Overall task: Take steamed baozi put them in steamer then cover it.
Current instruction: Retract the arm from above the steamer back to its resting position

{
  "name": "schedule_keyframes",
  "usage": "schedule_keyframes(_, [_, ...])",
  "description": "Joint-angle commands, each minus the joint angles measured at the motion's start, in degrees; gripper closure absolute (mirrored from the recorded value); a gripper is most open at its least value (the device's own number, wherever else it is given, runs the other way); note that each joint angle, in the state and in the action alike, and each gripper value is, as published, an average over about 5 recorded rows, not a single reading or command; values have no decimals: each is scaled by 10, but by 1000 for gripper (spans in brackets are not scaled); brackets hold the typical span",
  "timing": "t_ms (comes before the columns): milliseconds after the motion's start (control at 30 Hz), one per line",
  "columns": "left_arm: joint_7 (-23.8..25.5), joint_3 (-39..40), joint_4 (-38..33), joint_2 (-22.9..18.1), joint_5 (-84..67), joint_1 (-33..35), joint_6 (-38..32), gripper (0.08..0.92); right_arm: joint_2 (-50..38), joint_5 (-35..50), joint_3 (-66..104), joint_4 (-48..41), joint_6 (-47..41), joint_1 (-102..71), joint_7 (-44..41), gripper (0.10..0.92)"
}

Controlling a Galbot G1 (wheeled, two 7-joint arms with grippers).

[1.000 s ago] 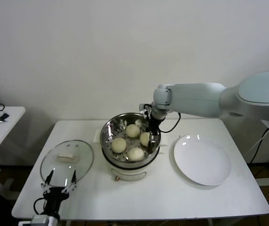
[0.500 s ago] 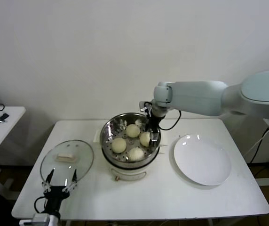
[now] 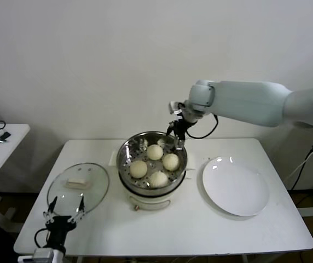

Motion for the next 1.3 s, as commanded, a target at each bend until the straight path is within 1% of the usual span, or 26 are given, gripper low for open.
schedule_keyframes(33, [-2,-5,1,0,21,-3,-6,177,-158,-36,124,78,96,-41,138,203])
schedule_keyframes(200, [-3,-9,3,-3,31,-4,-6,177,-243,-56,235,134,131,-148,229,203])
schedule_keyframes(400, [-4,-14,-5,-5,53,2,-8,177,-319,-107,434,175,158,-327,289,203])
schedule_keyframes(500, [-5,-14,-13,-8,64,1,-6,177,-340,-131,552,207,155,-448,322,203])
schedule_keyframes(667, [-5,-13,-20,-9,92,0,-1,177,-349,-171,764,238,160,-653,356,203])
schedule_keyframes(800, [-10,-15,-27,-10,136,2,8,177,-340,-184,931,263,165,-814,366,203])
schedule_keyframes(933, [-13,-17,-32,-9,189,6,10,177,-318,-197,1030,283,175,-924,373,203])
schedule_keyframes(1067, [-13,-20,-40,-8,269,9,14,177,-260,-216,1127,300,173,-1011,375,203])
schedule_keyframes(1300, [-13,-20,-51,11,489,12,18,177,-155,-243,1258,339,147,-1134,374,203])
